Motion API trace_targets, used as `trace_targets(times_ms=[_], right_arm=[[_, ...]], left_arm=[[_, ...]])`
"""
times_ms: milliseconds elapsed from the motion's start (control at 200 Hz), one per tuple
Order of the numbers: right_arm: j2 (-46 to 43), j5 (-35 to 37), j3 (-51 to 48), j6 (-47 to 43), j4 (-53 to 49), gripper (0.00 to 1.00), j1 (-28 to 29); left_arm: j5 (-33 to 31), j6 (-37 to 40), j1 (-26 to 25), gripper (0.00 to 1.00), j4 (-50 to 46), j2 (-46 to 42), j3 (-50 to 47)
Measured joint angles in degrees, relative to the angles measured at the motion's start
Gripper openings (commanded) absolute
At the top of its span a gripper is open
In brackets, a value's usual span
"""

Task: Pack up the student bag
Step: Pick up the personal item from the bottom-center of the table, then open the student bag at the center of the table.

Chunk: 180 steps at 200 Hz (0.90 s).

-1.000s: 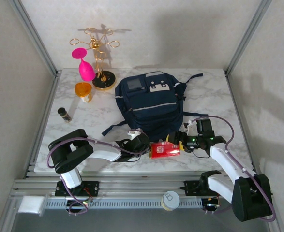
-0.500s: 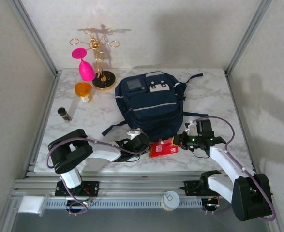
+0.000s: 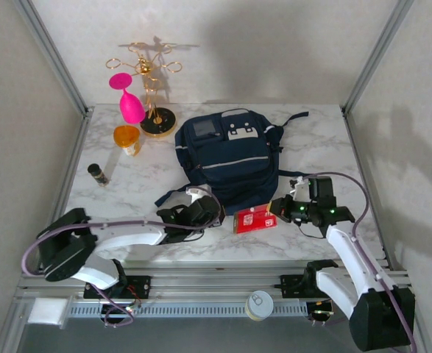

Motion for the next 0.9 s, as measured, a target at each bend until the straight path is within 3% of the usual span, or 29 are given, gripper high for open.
trace_targets(times_ms=[70,195,446,636,901], right_arm=[[-1.46,-0.13,2.21,-0.46,-2.82,0.00,-1.20],[-3.28,-1.81,6.43,-0.42,-5.73,0.00,-2.75],[-3.21,0.59,15.26,0.13,-11.26,0.00,-5.57],[-1.18,4.39,17.49,0.48,-12.15,0.00,-9.35],[0.68,5.05,17.18,3.08,-8.50,0.00,-12.63]], left_arm=[[-2.89,6.45,0.55,0.47,-3.61,-2.25,4.35],[-5.29,17.59,2.95,0.56,-7.10,-2.45,13.16],[-5.99,41.64,5.99,0.76,-9.53,8.44,24.85],[-7.17,54.07,6.01,0.84,-11.19,15.56,24.96],[-9.92,63.71,6.51,0.83,-10.49,19.32,27.10]])
